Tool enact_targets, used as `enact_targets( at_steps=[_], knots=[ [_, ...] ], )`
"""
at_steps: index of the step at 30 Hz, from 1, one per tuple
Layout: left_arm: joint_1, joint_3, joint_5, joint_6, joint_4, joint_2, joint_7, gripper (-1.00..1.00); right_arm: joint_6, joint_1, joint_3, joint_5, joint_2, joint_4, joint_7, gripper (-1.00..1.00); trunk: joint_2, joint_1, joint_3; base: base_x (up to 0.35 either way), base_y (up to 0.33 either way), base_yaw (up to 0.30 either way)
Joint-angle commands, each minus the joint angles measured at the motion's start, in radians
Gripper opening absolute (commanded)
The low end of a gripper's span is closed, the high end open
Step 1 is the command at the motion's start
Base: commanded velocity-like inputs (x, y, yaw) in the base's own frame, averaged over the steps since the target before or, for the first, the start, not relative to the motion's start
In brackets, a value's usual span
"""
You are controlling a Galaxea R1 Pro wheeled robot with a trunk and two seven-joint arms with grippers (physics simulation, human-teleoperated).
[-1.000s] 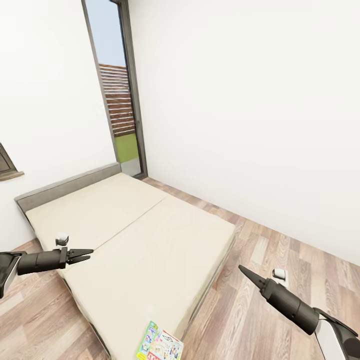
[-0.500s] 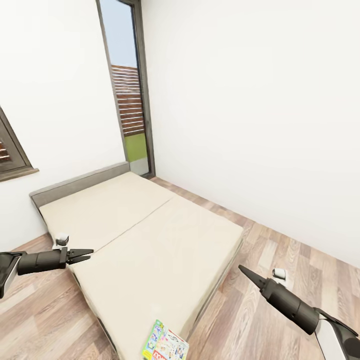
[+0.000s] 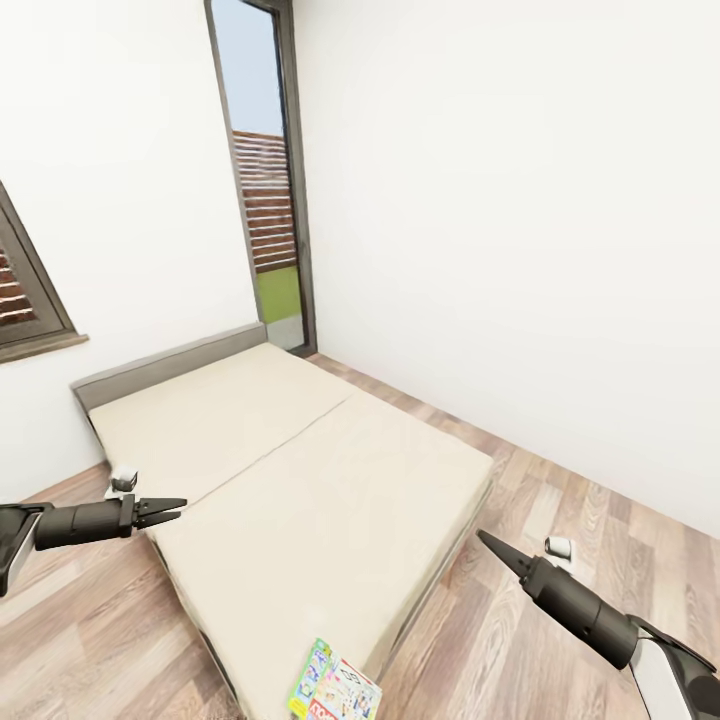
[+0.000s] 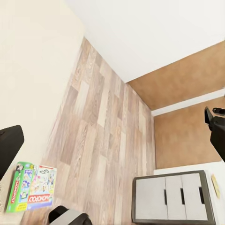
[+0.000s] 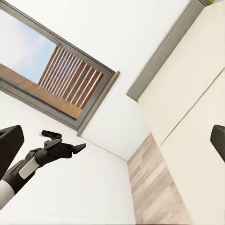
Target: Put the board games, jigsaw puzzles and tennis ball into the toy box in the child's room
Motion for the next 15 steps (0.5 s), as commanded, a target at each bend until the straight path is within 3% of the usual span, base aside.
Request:
enact_targets(
  at_steps=[1,7,15],
  knots=[
    [-0.001,0.004,-0.011,0.011,0.000,-0.001,-0.008,1.00,0.006,-0.001,-0.001,-0.003,0.000,0.000,0.001,1.00,-0.002,0.001,-0.002,0.000,-0.069,0.215],
    [-0.001,0.004,-0.010,0.011,0.000,0.000,-0.008,1.00,0.006,-0.001,-0.001,-0.003,-0.001,0.001,0.001,1.00,-0.002,0.001,0.000,0.000,-0.087,0.169],
    [-0.001,0.004,-0.010,0.011,0.000,-0.001,-0.008,1.00,0.006,-0.001,-0.001,-0.003,0.000,0.000,0.001,1.00,-0.002,0.001,0.000,0.000,-0.096,0.028]
  ],
)
